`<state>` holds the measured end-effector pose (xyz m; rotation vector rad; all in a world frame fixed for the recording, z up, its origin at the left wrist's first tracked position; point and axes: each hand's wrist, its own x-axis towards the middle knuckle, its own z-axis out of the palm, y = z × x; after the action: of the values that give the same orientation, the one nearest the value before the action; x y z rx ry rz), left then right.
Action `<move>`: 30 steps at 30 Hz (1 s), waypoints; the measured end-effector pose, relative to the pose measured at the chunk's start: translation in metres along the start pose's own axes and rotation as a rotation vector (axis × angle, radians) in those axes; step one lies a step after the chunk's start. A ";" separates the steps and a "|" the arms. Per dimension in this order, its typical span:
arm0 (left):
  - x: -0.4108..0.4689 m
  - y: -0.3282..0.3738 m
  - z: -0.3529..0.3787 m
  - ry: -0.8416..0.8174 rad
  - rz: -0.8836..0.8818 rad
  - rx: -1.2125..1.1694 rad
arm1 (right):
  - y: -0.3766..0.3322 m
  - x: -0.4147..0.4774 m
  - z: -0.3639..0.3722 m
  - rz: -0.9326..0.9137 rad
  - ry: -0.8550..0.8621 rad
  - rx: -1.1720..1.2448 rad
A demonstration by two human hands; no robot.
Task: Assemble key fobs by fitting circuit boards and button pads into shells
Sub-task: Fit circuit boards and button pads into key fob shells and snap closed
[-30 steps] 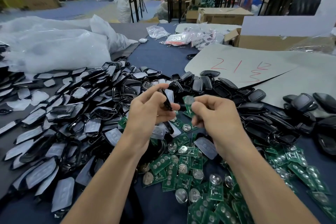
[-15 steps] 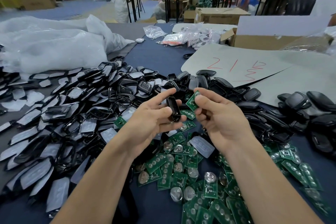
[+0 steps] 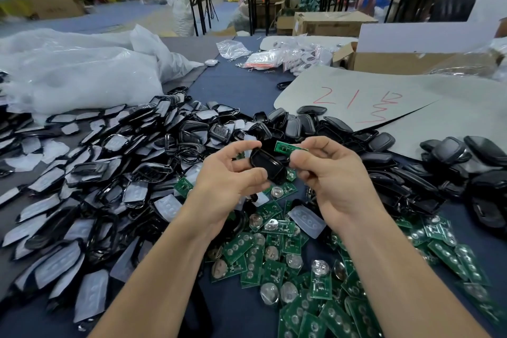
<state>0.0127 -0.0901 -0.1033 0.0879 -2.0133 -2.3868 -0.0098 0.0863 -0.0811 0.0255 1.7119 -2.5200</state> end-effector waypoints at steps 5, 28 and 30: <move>-0.003 0.003 0.001 0.100 0.078 0.079 | -0.001 -0.001 0.001 -0.093 0.003 -0.051; -0.004 0.006 0.010 0.130 0.151 0.081 | -0.003 0.001 0.002 -0.117 0.155 -0.081; -0.003 0.005 0.010 0.134 0.153 0.079 | -0.001 0.002 0.002 -0.087 0.104 -0.149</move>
<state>0.0154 -0.0812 -0.0966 0.0889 -1.9763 -2.1512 -0.0116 0.0850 -0.0794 0.0739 1.9782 -2.4827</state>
